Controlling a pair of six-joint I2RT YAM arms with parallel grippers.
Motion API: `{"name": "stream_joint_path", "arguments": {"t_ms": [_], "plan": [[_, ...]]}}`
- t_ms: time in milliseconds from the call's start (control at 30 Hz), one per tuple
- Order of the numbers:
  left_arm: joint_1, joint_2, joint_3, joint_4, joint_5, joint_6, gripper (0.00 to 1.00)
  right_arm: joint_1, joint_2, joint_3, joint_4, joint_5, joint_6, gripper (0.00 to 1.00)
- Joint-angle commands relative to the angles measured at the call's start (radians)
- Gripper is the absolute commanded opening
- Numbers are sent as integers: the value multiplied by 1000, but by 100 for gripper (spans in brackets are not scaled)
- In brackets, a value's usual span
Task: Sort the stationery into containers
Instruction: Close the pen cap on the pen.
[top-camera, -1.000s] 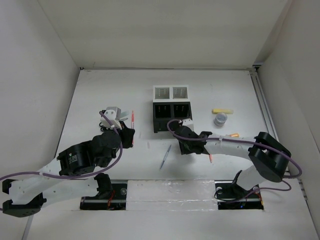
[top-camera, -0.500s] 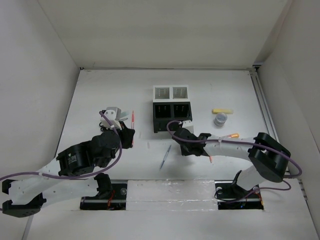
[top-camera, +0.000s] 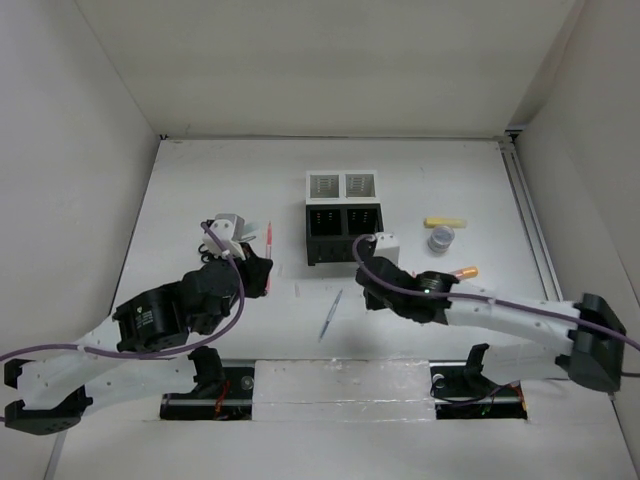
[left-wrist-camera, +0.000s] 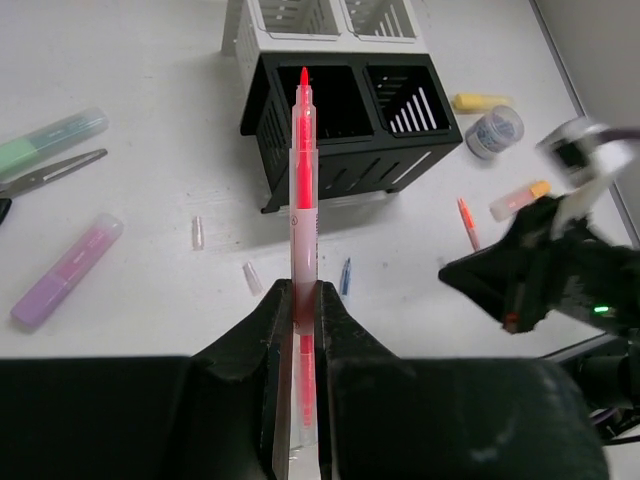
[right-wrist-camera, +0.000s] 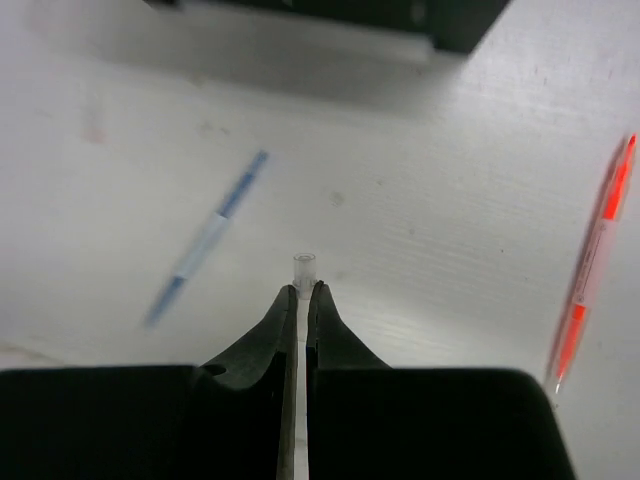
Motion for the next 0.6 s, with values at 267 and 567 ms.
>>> {"name": "stream_joint_path", "arguments": {"t_ms": [267, 567], "plan": [[-4, 103, -36, 340, 227, 97, 0, -8, -535, 29, 419, 146, -151, 0], [-4, 142, -125, 624, 405, 140, 0, -20, -478, 12, 832, 149, -139, 0]]}}
